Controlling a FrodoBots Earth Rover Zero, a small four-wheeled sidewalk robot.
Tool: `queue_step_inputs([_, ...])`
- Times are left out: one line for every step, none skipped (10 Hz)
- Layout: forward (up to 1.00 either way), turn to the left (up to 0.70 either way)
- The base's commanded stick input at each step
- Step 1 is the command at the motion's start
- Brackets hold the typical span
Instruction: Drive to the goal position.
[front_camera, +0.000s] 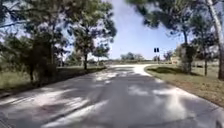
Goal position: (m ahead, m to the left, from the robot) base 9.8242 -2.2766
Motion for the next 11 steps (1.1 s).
queue_step_inputs([0.85,0.0])
queue_step_inputs([0.85,0.0])
queue_step_inputs([0.85,0.0])
queue_step_inputs([0.85,0.0])
queue_step_inputs([0.85,0.0])
queue_step_inputs([0.85,0.0])
queue_step_inputs([0.85,0.0])
queue_step_inputs([0.85,0.0])
queue_step_inputs([0.85,0.0])
queue_step_inputs([0.85,0.0])
queue_step_inputs([0.85,0.0])
